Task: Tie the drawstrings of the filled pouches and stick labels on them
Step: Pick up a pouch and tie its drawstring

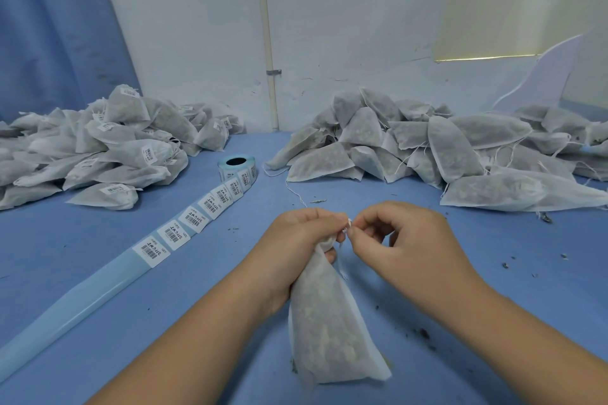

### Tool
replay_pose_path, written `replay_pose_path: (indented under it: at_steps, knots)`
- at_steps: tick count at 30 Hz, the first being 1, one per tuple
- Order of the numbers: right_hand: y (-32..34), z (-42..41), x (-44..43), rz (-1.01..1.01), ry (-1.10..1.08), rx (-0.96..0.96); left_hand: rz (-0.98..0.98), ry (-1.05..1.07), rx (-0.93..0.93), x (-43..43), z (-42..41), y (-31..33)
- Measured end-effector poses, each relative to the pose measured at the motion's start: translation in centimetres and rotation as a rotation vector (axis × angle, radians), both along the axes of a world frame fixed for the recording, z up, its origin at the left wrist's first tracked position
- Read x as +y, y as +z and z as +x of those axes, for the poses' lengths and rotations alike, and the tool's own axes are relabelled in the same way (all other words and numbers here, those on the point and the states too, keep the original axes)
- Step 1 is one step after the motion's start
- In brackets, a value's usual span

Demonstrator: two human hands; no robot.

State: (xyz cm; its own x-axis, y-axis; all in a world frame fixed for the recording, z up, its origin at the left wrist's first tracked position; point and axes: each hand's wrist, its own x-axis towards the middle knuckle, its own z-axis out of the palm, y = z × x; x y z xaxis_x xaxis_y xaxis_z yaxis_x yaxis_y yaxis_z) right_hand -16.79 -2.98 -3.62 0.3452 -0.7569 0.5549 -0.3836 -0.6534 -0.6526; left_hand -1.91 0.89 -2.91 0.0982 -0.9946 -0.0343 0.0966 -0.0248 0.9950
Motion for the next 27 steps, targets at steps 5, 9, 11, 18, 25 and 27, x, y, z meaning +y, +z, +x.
replay_pose_path:
  at_steps: [5,9,11,18,25,27]
  knots:
    - [0.0,0.0,-0.2,0.085,-0.009,0.0,-0.011,-0.01,-0.031,0.0,0.1,-0.1]
    - [0.3,-0.2,-0.5,0.27,0.043,-0.107,-0.022,-0.023,-0.073,0.0,0.2,-0.2]
    - [0.6,-0.6,-0.9,0.404,0.084,-0.195,-0.031,-0.007,-0.12,-0.1,0.4,-0.3]
    - [1.2,-1.1,-1.4,0.681,0.34,-0.578,-0.068,0.001,-0.228,-0.2,0.8,-0.3]
    - [1.4,-0.7,-1.0,0.937,0.611,-0.749,-0.126,-0.009,-0.274,-0.2,0.5,-0.3]
    - [1.7,-0.9,-1.2,1.017,0.632,-0.736,-0.167,0.082,-0.326,-0.4,0.8,-0.4]
